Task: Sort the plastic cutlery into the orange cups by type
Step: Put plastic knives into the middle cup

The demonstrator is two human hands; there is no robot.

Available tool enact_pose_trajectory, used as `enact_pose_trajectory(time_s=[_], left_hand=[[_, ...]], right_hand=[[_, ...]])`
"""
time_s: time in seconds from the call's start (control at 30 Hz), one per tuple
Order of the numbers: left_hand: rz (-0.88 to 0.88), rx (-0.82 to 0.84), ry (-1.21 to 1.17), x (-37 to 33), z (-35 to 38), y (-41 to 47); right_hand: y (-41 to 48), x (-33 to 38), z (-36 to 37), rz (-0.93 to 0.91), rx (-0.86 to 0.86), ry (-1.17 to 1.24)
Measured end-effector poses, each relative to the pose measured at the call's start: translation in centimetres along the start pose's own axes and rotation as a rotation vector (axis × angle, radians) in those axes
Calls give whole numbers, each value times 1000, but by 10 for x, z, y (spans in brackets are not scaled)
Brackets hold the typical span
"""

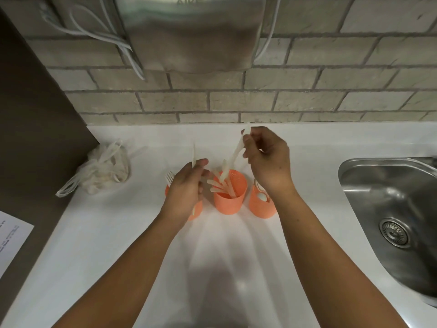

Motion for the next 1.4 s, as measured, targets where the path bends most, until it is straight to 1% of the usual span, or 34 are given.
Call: enact_pose_trajectory(time_s=[0.07, 0.1, 0.2, 0.27, 0.3, 0.33, 0.37, 0.43, 0.53, 0.6, 0.7, 0.8, 0.87, 0.9, 1.03, 1.1, 1.2, 1.23, 1.3, 1.33, 1.4], left_hand=[[-84, 6, -146, 1, -3, 1], [-88, 19, -154, 2, -4, 1], [-66, 45, -64, 0, -4, -3], [-40, 75, -19, 0, -4, -4], [-26, 90, 2, 1, -4, -5], [-12, 104, 19, 1, -3, -6], [4, 116, 29, 2, -3, -6], [40, 133, 56, 2, -2, -7], [69, 166, 84, 0, 2, -9], [63, 183, 101, -2, 5, -11], [65, 191, 115, 0, 4, -10], [85, 189, 135, 5, -3, -8], [101, 157, 163, 9, -9, -8], [112, 139, 179, 10, -12, -8], [151, 102, 210, 10, -16, -9], [158, 94, 222, 10, -17, -9], [178, 84, 238, 9, -21, -10], [188, 76, 239, 9, -24, -10], [216, 45, 230, 6, -34, -10], [234, 24, 224, 5, -40, -10], [268, -41, 229, 0, -57, -10]], right_hand=[[4, -1, -4, -62, -20, -124], [5, -2, -5, -80, -1, -177], [2, -14, -1, -108, 123, -350], [-5, -23, 3, -167, 214, -557], [-9, -25, 5, -204, 233, -627], [-13, -26, 7, -225, 221, -632], [-16, -24, 9, -230, 192, -587], [-23, -14, 14, -201, 154, -434], [-27, -1, 26, -12, 248, -240], [-29, 3, 30, 76, 267, -113], [-23, 2, 25, 102, 177, 13], [-13, 1, 12, 84, 16, 102], [-6, 3, 0, 22, -66, 55], [-3, 4, -4, -9, -74, 21], [0, 0, -8, -94, -34, -133], [0, -8, -3, -111, 48, -253], [-8, -22, 7, -62, 235, -517], [-13, -25, 10, -86, 249, -566], [-26, -21, 19, -185, 206, -605], [-32, -15, 25, -220, 187, -593], [-45, -3, 41, -272, 204, -530]])
Point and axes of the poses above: each hand's wrist, its own y-axis towards the middle knuckle, its own z-axis out of the palm, x = y × z, the point moved 2 cm from there along y, towards the middle knuckle, and after that the axes turned 2 degrees about z, right-handed, at the moved point
